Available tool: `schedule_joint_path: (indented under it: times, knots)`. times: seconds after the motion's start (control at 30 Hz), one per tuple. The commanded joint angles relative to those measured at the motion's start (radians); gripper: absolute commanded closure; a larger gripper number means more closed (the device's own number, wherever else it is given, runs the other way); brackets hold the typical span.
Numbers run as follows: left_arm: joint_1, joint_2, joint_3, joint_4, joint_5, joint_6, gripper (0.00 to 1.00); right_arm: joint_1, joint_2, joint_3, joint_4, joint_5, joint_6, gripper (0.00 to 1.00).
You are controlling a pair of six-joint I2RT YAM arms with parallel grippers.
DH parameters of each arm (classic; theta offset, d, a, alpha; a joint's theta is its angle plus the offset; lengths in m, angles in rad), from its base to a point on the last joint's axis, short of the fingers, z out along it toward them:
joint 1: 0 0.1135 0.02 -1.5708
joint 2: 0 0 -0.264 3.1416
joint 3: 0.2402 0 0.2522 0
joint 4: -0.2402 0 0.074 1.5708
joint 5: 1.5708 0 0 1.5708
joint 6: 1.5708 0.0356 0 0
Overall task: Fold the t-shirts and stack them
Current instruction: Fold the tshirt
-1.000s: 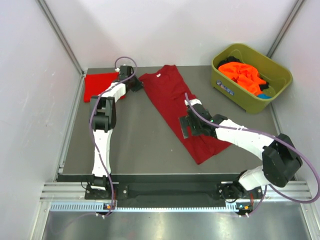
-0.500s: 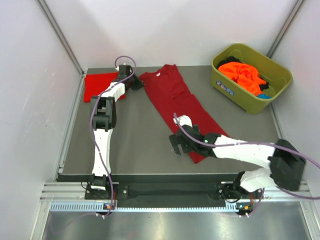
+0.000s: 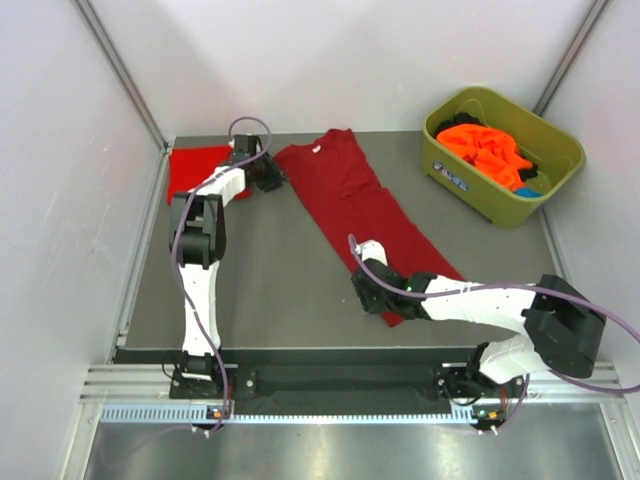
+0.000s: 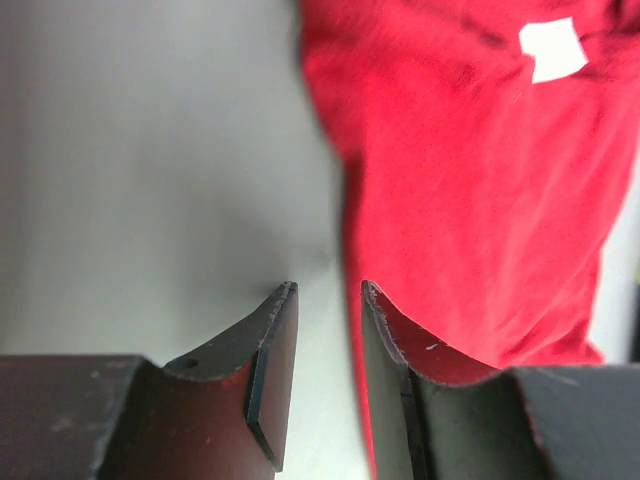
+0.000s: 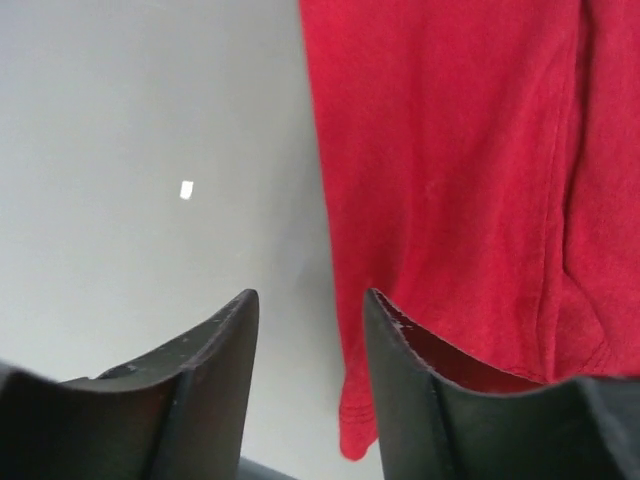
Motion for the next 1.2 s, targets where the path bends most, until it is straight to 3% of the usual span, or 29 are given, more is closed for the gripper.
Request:
schedule_joint_path:
  times: [0.0,0.13,0.3,0.53,0.67,0.87,1.0,1.17]
  knots:
    - [0.002,-0.103,-0.051,-0.091,-0.044,0.052,0.63,0.024,0.031,0.022,0.001,0.068,0.022,0.55]
    - [-0.028,-0.201,-0.136,-0.087,-0.061,0.071,0.62,0.053,0.020,0.018,0.007,0.045,0.013,0.65]
    - [-0.100,-0.264,-0.194,-0.036,0.072,0.040,0.62,0.081,-0.072,0.038,-0.010,-0.002,0.032,0.65]
    - [-0.258,-0.257,-0.223,0.042,0.171,-0.010,0.62,-0.023,-0.112,-0.010,-0.028,0.019,0.001,0.74]
    - [-0.298,-0.228,-0.257,0.018,0.116,-0.014,0.63,-0.050,-0.089,-0.044,-0.005,-0.002,-0.021,0.73]
    - [-0.295,-0.232,-0.305,-0.113,-0.098,0.010,0.62,-0.045,-0.095,-0.117,0.007,-0.041,0.010,0.64]
    - [-0.291,-0.223,-0.297,-0.154,-0.142,0.032,0.62,-0.025,-0.121,-0.155,0.039,-0.073,0.025,0.67]
    - [-0.269,-0.211,-0.282,-0.209,-0.188,0.032,0.62,0.021,-0.126,-0.160,0.027,-0.073,0.062,0.80]
